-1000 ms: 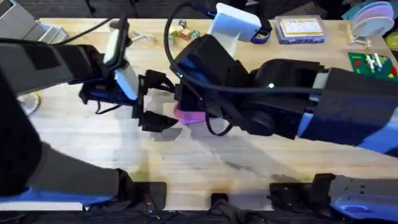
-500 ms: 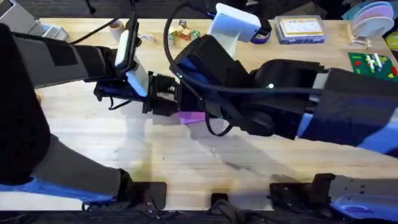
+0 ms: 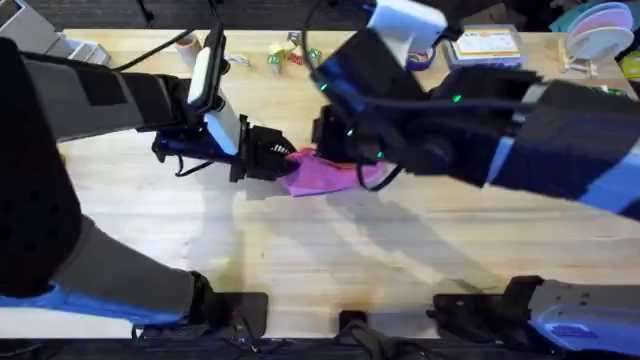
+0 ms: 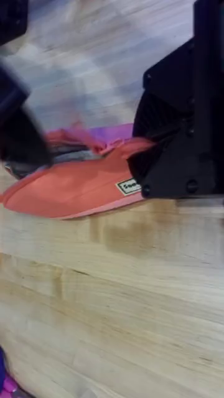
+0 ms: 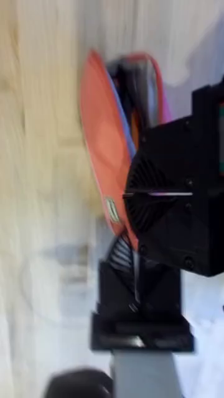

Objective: Unzip the bag, pick up the pens from the table one at a time and place them inside, then zip the bag closed.

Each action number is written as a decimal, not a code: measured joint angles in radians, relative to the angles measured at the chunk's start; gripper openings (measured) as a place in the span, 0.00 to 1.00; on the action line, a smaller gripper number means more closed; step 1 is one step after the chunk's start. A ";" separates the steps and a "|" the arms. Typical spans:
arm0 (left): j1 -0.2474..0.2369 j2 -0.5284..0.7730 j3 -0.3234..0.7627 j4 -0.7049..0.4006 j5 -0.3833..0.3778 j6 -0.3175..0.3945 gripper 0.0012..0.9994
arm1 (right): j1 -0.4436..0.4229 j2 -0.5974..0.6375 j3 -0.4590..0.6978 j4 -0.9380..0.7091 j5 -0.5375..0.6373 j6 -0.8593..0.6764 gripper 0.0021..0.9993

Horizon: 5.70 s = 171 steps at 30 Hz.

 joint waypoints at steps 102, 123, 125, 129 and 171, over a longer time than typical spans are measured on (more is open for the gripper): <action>0.299 -0.045 0.001 -0.241 -0.099 0.369 0.99 | 0.220 0.241 -0.002 0.215 0.235 0.107 0.21; 0.299 -0.045 0.001 -0.240 -0.099 0.369 0.99 | 0.216 0.173 -0.003 0.188 0.191 0.085 0.06; 0.299 -0.045 0.001 -0.240 -0.098 0.369 0.99 | 0.213 0.173 -0.004 0.186 0.171 0.083 0.06; 0.299 -0.045 0.001 -0.240 -0.087 0.369 0.99 | 0.213 0.173 -0.006 0.182 0.125 0.075 0.07; 0.004 0.003 0.002 -0.072 -0.038 0.114 0.99 | 0.196 0.066 -0.007 0.134 0.083 0.020 0.03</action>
